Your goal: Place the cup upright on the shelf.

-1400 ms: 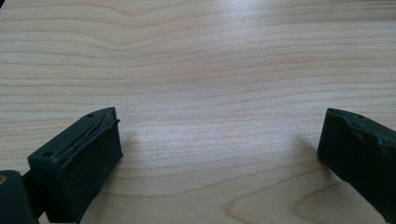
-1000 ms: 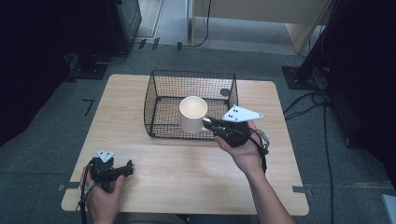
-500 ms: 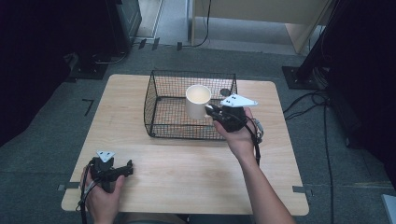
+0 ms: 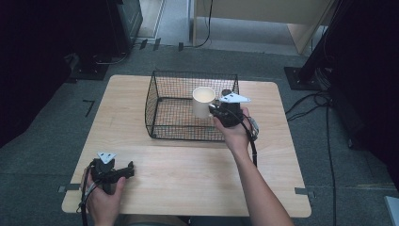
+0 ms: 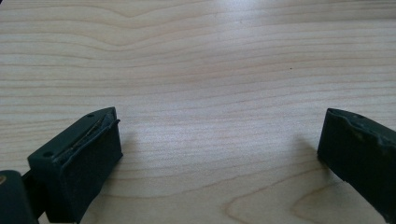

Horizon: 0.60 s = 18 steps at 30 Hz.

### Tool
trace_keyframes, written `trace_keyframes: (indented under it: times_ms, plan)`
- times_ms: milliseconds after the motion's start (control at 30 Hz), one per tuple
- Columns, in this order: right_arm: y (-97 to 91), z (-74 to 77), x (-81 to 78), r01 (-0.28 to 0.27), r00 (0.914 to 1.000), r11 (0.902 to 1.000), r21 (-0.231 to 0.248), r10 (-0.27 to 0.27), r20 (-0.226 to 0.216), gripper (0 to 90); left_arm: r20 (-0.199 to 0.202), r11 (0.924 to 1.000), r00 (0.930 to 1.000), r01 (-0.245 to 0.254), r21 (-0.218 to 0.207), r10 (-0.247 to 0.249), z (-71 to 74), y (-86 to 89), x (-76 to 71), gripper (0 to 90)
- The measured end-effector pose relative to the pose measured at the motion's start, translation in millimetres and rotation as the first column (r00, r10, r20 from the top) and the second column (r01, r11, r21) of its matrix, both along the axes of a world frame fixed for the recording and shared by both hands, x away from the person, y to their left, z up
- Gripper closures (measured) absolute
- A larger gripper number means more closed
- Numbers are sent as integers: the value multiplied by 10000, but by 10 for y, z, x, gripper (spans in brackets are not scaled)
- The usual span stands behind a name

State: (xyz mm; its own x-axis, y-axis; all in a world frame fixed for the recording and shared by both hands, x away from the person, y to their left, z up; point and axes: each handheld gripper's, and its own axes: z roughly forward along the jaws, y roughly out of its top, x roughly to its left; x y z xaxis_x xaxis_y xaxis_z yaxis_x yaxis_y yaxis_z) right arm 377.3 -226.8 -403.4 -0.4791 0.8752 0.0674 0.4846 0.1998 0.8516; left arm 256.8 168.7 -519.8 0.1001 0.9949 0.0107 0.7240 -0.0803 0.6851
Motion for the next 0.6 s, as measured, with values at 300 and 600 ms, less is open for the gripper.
trace_keyframes:
  times_ms: [300, 600]
  plan:
    - [56, -130, 144, -17, 9958, 9999, -149, 3, -917, 809, -4, 10000, 10000, 8, -3, -8, 0, -1, 0, 0]
    - [63, -196, 222, 50, 9845, 9998, -201, -84, -1749, 808, 0, 10000, 10000, 25, -2, -25, 0, -1, 0, 0]
